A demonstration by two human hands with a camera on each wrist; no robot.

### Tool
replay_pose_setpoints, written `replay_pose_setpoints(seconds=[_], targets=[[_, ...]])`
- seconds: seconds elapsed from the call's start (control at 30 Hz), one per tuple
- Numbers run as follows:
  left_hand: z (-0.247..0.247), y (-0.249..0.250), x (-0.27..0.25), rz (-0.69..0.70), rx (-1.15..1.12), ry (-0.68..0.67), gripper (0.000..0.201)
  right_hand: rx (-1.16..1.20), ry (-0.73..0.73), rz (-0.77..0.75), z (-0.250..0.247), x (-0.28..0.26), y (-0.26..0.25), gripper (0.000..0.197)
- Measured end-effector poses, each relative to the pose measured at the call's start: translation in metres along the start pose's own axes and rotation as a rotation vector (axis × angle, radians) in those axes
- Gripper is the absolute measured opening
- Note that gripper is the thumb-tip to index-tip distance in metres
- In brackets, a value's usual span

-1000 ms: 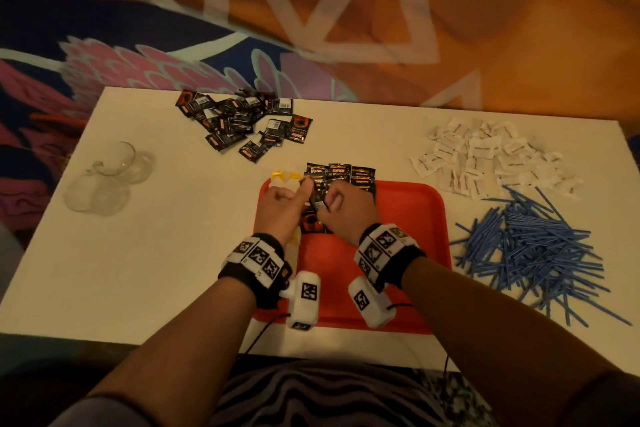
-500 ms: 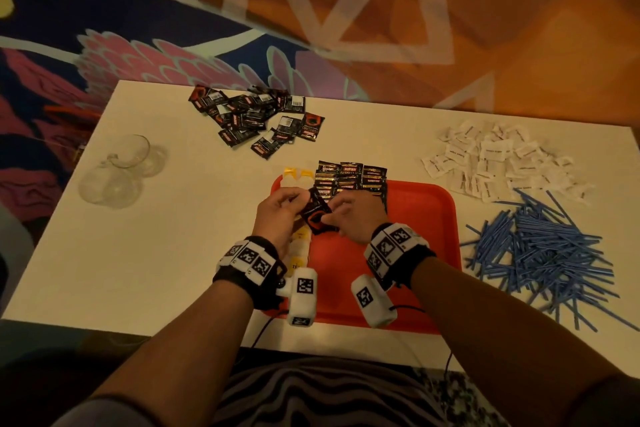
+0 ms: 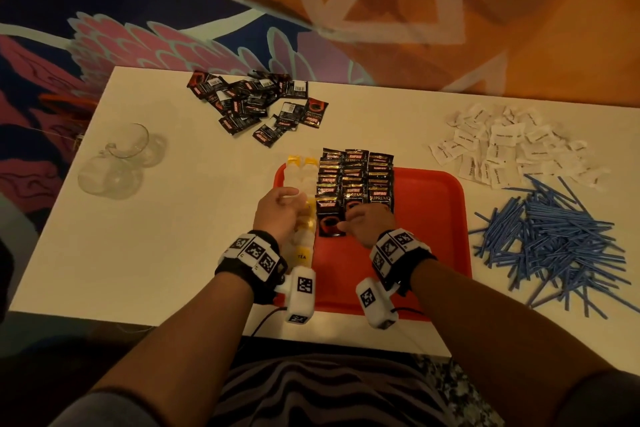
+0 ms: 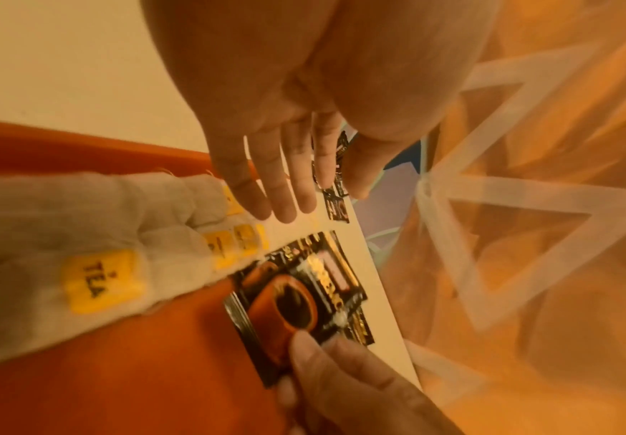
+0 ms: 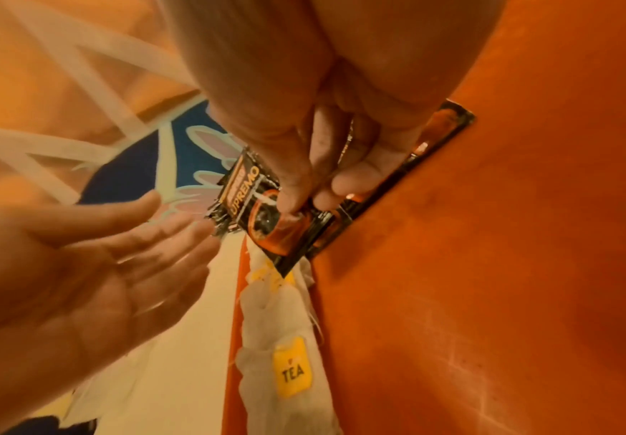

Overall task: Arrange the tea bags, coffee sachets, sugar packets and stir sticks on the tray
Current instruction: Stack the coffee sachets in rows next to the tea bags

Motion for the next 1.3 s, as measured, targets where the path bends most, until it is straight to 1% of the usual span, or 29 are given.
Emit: replay_pose_setpoints(seconds=[0.13, 0.33, 0.47, 0.57, 0.67, 0.77, 0.9, 1.0, 1.13, 1.23, 1.27, 1.3], targets=[[-0.023, -0.012, 0.003, -0.005, -0.005, 0.032, 0.005, 0.050, 0.045, 0.081, 0.007, 0.012, 0.016, 0.027], [-0.047, -0.029, 0.004, -0.019, -0.001, 0.066, 0.010, 0.026, 0.062, 0.102, 0.020, 0.029, 0.012, 0.025], [-0.058, -0.034, 0.005, -0.040, -0.008, 0.069, 0.011, -0.029, 0.111, 0.128, 0.021, 0.038, 0.013, 0.017], [-0.064, -0.037, 0.007, -0.059, -0.015, 0.081, 0.013, 0.000, 0.144, 0.156, 0.022, 0.041, 0.016, 0.013], [-0.065, -0.038, 0.008, -0.065, -0.020, 0.080, 0.011, 0.047, 0.188, 0.173, 0.022, 0.041, 0.019, 0.017], [-0.064, -0.039, 0.010, -0.056, -0.008, 0.079, 0.012, 0.039, 0.189, 0.163, 0.022, 0.041, 0.020, 0.019], [-0.062, -0.038, 0.014, -0.042, 0.025, 0.085, 0.015, 0.000, 0.170, 0.147, 0.020, 0.040, 0.016, 0.017], [-0.064, -0.035, 0.020, -0.016, 0.090, 0.097, 0.018, 0.003, 0.180, 0.156, 0.016, 0.037, 0.016, 0.017], [-0.068, -0.026, 0.033, 0.031, 0.225, 0.103, 0.021, -0.105, 0.175, 0.130, 0.011, 0.034, 0.013, 0.013], [-0.065, -0.007, 0.048, 0.129, 0.458, 0.070, 0.014, -0.094, 0.194, 0.113, 0.008, 0.032, 0.009, 0.012], [-0.063, 0.000, 0.056, 0.162, 0.561, 0.050, 0.014, -0.094, 0.199, 0.105, 0.007, 0.031, 0.006, 0.012], [-0.061, 0.008, 0.065, 0.200, 0.651, 0.029, 0.019, -0.109, 0.194, 0.086, 0.007, 0.030, 0.001, 0.013]])
Point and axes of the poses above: each hand's wrist, its own x-axis towards the middle knuckle, its own z-axis out of the palm, y = z × x, the point moved 7 cm from there along x, towards the middle knuckle, and after that the axes turned 2 degrees about x, right-handed, at the moved point
